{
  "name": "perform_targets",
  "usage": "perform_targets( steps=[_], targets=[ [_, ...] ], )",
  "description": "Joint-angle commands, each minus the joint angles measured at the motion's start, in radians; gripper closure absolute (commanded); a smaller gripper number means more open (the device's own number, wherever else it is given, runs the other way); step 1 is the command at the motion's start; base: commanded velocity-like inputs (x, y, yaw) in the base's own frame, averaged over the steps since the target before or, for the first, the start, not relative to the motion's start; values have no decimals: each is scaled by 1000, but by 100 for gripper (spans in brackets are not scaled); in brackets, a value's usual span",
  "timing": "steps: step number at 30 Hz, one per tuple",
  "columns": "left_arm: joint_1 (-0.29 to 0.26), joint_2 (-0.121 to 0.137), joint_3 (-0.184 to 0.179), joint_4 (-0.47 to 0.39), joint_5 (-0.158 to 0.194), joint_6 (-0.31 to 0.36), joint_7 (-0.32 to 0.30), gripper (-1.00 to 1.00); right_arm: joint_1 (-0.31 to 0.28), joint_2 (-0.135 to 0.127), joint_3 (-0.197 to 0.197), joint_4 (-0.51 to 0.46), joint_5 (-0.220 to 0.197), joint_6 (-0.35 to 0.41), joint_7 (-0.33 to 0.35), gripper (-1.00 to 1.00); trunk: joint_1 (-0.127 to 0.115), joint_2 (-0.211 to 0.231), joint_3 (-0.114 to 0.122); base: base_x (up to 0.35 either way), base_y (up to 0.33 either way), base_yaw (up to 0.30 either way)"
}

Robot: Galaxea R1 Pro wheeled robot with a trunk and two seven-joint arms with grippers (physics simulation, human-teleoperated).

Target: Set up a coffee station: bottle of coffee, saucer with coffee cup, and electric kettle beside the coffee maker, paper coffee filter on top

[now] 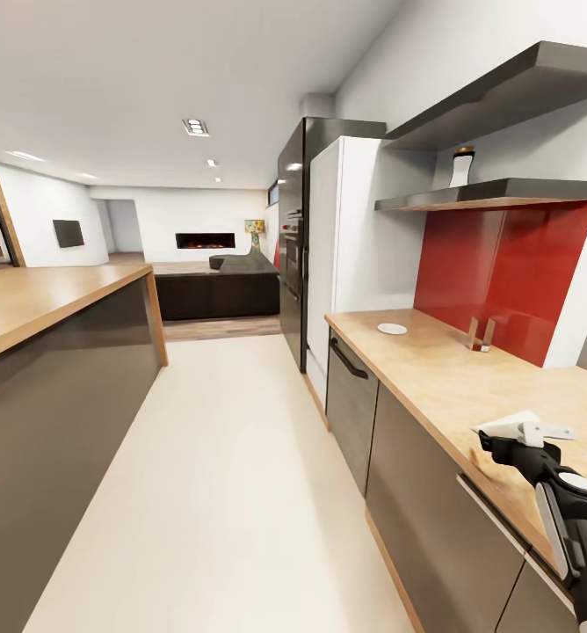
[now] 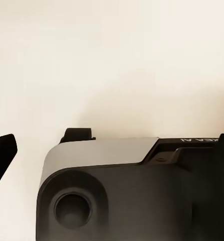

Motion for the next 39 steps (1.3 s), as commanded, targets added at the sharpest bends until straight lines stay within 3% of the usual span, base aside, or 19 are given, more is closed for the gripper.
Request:
perform_targets(
  steps=[1, 16, 24, 39],
  targets=[
    [0, 0, 1, -1, 0, -1, 0, -100, -1, 0, -2, -1, 10, 5, 9, -100, 0, -1, -1, 0, 0, 0],
    [1, 5, -1, -1, 2, -1, 0, -100, -3, 0, 8, -1, 10, 5, 12, -100, 0, -1, -1, 0, 0, 0],
    [1, 5, -1, -1, 2, -1, 0, -100, -3, -1, 8, -2, 11, 5, 99, -100, 0, -1, -1, 0, 0, 0],
    [1, 5, -1, -1, 2, -1, 0, -100, -3, -1, 10, -1, 11, 5, 117, -100, 0, -1, -1, 0, 0, 0]
  ],
)
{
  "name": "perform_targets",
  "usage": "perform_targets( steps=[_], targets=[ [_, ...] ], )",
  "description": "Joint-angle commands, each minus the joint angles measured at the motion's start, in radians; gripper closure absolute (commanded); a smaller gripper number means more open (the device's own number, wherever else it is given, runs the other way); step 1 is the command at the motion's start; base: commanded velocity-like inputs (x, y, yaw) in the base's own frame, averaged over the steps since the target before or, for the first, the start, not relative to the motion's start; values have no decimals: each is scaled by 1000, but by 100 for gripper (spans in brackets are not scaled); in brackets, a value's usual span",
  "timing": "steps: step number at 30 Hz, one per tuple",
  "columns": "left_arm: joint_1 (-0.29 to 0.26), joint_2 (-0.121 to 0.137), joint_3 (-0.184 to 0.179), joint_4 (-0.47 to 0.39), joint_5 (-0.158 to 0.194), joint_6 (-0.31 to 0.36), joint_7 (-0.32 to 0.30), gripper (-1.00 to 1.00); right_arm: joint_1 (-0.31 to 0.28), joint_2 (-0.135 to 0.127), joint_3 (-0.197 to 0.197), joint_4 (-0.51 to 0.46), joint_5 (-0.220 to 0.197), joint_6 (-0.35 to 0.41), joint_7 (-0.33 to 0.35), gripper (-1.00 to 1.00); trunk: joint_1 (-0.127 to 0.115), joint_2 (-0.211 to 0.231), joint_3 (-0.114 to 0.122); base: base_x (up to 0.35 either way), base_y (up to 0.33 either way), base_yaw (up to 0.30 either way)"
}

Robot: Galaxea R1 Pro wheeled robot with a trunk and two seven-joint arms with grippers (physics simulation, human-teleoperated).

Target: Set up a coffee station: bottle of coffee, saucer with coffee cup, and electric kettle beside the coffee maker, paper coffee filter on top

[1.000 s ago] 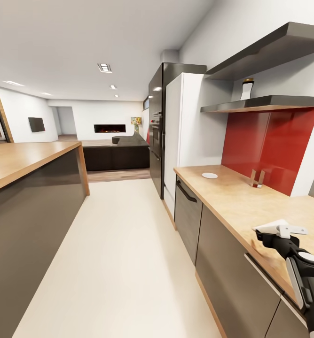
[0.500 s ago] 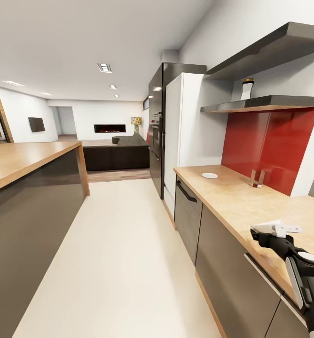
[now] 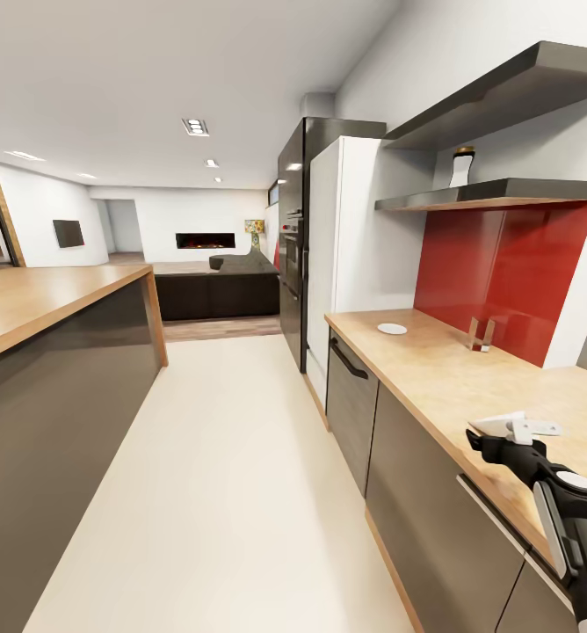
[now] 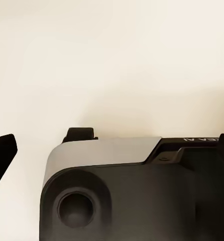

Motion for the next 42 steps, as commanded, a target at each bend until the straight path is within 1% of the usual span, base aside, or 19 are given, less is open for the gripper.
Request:
perform_targets(
  steps=[1, 5, 10, 15, 42],
  targets=[
    [0, 0, 1, -1, 0, -1, 0, -100, -1, 1, -2, -1, 10, 4, 9, -100, 0, -1, -1, 0, 0, 0],
    [0, 0, 1, -1, 0, -1, 0, -100, -1, 0, -1, -1, 10, 4, 9, -100, 0, -1, -1, 0, 0, 0],
    [0, 0, 1, -1, 0, -1, 0, -100, -1, -1, 26, 0, 12, 4, 8, -100, 0, -1, -1, 0, 0, 0],
    [0, 0, 1, -1, 0, -1, 0, -100, -1, -1, 34, 0, 11, 4, 9, -100, 0, -1, -1, 0, 0, 0],
    [0, 0, 2, -1, 0, -1, 0, -100, -1, -2, 35, 0, 12, 4, 9, -100, 0, -1, -1, 0, 0, 0]
  ],
)
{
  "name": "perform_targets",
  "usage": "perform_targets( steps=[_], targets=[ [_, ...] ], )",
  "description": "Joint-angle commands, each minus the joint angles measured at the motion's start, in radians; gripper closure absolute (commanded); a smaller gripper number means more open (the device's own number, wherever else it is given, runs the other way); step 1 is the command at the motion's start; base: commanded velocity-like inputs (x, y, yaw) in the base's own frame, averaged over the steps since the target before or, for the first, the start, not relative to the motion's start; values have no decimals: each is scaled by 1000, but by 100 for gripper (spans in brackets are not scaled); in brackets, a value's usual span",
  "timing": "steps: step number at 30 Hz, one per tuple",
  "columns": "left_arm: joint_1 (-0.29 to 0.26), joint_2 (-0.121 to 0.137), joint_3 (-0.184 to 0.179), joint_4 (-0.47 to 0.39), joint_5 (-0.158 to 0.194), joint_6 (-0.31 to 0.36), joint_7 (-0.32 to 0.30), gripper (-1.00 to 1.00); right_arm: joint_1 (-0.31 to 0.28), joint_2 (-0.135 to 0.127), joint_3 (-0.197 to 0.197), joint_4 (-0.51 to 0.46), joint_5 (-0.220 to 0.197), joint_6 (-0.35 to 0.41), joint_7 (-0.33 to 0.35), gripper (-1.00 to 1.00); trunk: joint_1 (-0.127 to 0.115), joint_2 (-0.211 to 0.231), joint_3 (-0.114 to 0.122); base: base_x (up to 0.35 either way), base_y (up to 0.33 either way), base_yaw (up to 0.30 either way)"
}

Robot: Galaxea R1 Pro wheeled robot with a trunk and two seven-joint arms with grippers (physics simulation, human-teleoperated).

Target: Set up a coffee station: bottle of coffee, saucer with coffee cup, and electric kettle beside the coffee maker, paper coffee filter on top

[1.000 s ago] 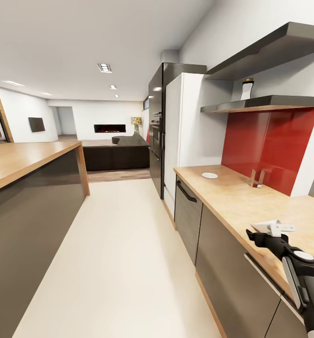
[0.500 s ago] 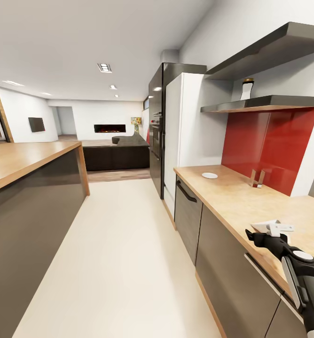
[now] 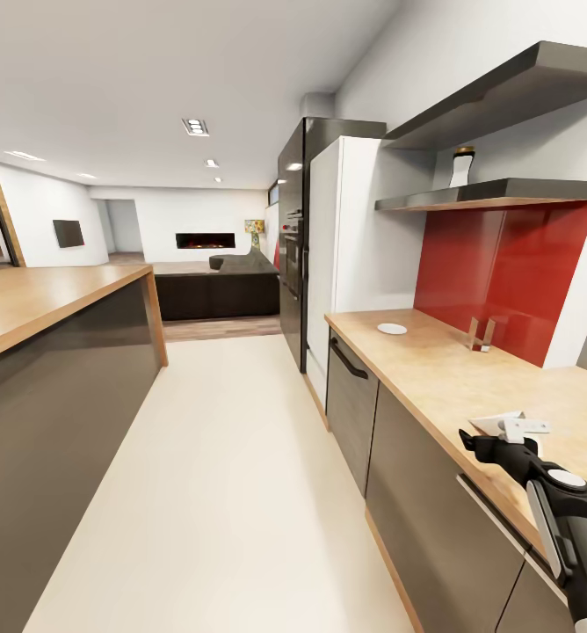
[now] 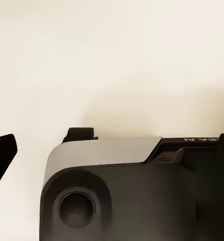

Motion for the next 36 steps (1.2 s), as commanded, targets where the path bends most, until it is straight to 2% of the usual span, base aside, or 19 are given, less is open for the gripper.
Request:
perform_targets(
  steps=[1, 36],
  targets=[
    [0, 0, 1, -1, 0, -1, 0, -100, -1, 0, -2, -1, 11, 4, 9, -100, 0, -1, -1, 0, 0, 0],
    [0, 0, 1, -1, 0, -1, 1, -100, -1, 0, -3, -1, 9, 4, 9, -100, 0, -1, -1, 11, -38, 0]
  ],
)
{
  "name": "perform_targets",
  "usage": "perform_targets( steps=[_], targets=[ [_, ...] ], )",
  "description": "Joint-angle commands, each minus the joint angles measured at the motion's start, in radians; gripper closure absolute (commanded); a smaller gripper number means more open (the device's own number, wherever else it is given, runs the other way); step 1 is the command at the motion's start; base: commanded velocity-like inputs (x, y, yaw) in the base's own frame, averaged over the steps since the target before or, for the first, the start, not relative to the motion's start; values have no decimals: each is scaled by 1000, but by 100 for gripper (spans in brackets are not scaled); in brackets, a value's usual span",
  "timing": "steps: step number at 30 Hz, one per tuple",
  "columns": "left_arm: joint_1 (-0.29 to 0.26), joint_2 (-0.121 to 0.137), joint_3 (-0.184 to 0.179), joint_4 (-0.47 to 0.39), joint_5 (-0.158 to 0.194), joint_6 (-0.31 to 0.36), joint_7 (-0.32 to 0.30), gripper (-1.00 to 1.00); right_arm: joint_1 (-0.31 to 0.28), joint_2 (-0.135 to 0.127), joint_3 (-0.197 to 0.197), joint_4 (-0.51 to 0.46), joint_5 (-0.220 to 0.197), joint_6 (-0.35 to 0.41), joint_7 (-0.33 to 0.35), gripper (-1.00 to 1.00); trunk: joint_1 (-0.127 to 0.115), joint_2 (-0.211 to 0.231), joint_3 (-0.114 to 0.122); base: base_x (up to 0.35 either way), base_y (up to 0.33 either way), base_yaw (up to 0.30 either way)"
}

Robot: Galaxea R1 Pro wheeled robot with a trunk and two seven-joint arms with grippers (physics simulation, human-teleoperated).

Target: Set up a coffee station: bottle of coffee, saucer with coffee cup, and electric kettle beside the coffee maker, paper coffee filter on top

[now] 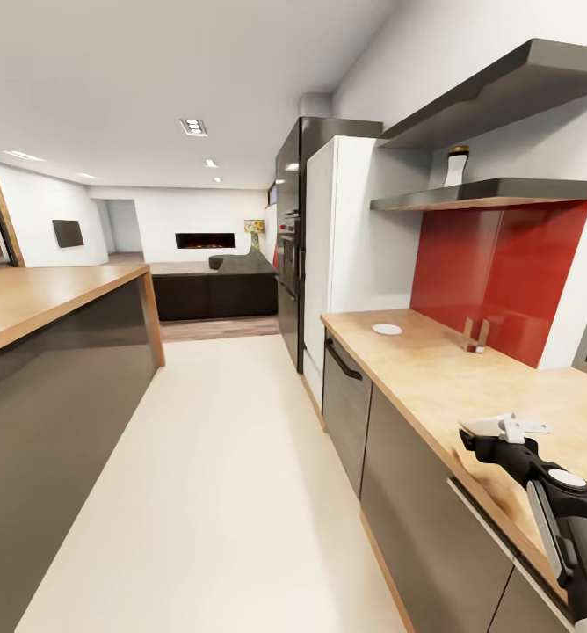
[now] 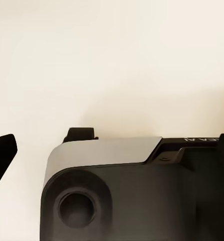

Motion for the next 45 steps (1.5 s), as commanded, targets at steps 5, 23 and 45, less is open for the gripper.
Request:
perform_targets(
  steps=[5, 23, 45],
  targets=[
    [0, 0, 1, -1, 0, -1, 0, -100, -1, 0, -2, -1, 11, 4, 9, -100, 0, 0, -1, 62, -1, 0],
    [0, 1, 1, -1, 0, -1, 0, -100, -1, 0, -2, -1, 11, 4, 9, -100, 0, 0, -1, 28, 0, 0],
    [0, 0, 1, -1, 0, -1, 0, -100, -1, 0, -3, -1, 12, 4, 5, -100, 0, 0, -1, 6, 0, 0]
  ],
)
